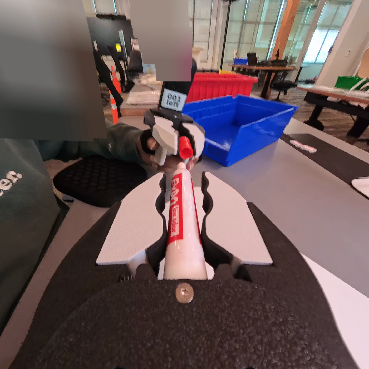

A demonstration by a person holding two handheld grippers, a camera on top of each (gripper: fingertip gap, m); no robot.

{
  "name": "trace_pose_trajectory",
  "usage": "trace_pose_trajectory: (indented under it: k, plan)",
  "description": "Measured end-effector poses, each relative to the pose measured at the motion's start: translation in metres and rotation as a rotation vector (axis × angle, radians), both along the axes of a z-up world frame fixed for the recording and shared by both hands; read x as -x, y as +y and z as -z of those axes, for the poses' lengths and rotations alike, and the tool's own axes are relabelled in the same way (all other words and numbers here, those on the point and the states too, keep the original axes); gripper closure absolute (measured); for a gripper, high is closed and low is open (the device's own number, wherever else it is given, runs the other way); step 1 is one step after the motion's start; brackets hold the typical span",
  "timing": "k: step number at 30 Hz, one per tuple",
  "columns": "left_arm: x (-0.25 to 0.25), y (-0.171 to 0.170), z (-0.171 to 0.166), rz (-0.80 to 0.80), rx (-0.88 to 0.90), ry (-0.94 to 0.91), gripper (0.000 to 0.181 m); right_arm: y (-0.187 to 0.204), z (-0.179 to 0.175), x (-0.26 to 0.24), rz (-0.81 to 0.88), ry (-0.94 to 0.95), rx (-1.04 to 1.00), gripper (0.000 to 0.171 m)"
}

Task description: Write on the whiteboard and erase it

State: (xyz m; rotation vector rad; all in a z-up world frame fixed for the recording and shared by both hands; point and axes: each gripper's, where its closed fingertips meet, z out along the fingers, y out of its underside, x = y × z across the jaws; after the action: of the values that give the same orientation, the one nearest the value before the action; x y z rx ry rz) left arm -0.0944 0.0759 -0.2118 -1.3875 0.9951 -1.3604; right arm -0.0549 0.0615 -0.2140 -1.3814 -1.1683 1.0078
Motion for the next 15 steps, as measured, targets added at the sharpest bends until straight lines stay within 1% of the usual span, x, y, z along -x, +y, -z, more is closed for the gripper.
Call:
trace_pose_trajectory:
  k: [2, 5, 10, 15]
  plan:
    - [0.012, 0.014, 0.006, -0.084, -0.068, 0.075, 0.162, 0.012, 0.011, -0.006, 0.031, -0.119, 0.008, 0.137]
    - [0.026, 0.031, 0.018, -0.161, -0.129, 0.175, 0.161, 0.022, 0.039, -0.007, 0.018, -0.350, 0.020, 0.137]
    - [0.042, 0.038, 0.046, -0.182, -0.161, 0.302, 0.161, 0.025, 0.082, 0.009, -0.067, -0.678, -0.011, 0.138]
    - [0.054, 0.029, 0.050, -0.132, -0.137, 0.295, 0.161, 0.025, 0.094, 0.027, -0.163, -0.864, -0.057, 0.138]
